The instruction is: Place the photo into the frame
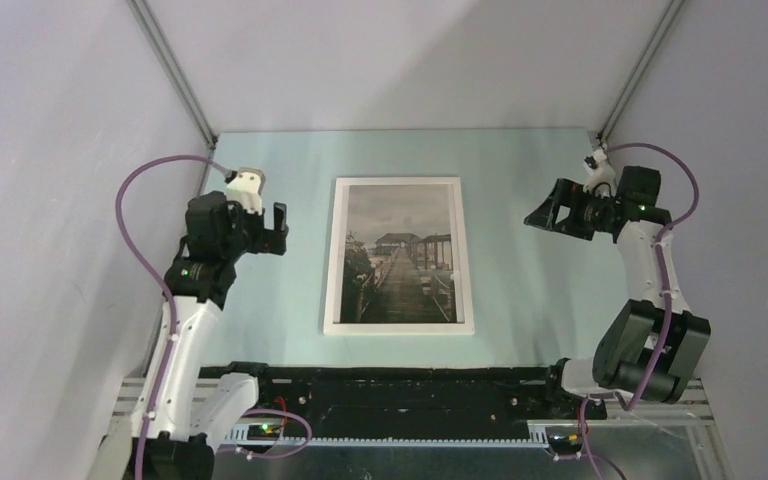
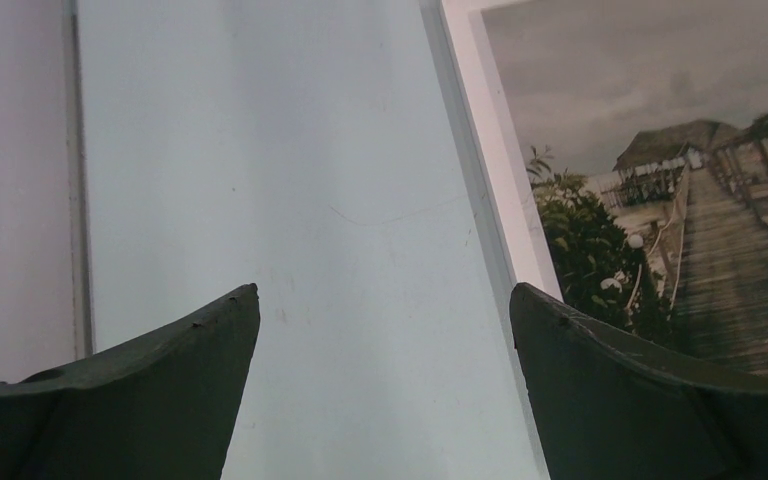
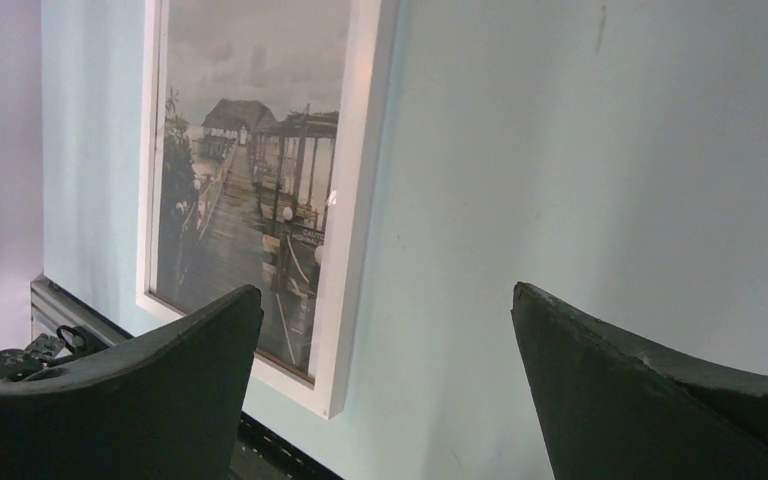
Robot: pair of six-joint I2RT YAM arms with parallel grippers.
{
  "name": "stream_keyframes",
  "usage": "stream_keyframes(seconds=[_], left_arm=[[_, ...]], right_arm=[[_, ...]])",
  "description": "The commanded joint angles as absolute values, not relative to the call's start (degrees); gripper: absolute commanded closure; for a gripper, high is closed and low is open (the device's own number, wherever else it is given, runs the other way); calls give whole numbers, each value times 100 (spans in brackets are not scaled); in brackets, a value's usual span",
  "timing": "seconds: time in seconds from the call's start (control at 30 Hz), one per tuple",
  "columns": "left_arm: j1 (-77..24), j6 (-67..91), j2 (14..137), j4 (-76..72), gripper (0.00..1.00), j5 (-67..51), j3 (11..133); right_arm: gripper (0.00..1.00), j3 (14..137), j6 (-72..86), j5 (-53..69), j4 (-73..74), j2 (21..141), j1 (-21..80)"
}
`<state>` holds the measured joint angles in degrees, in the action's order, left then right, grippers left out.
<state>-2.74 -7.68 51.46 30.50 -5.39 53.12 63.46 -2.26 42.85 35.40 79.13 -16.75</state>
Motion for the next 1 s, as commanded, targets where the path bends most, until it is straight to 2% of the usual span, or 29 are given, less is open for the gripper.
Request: stream_keyframes(seconds=[0.0,0.23,0.47,0.73,0.97], left_arm=[[-176,-482,4621,2809,0,-583,5240],[-94,-271,3922,2786,0,-514,5143],[-22,-64,3776,2746,0,-435,5103],[326,153,3556,2395,0,-425,4711],[368,209,3105,1961,0,-247,4242]], right_arm=[[1,6532,-437,4258,3894,7476,-1951],[1,6382,-419,4190,3867,6794,-2286],[0,6099,-499,4013,3675,6003,-2290],[1,5646,-723,3373,3448,4973,-2025],[1,5266,-897,3038,3332,4641,-1822]])
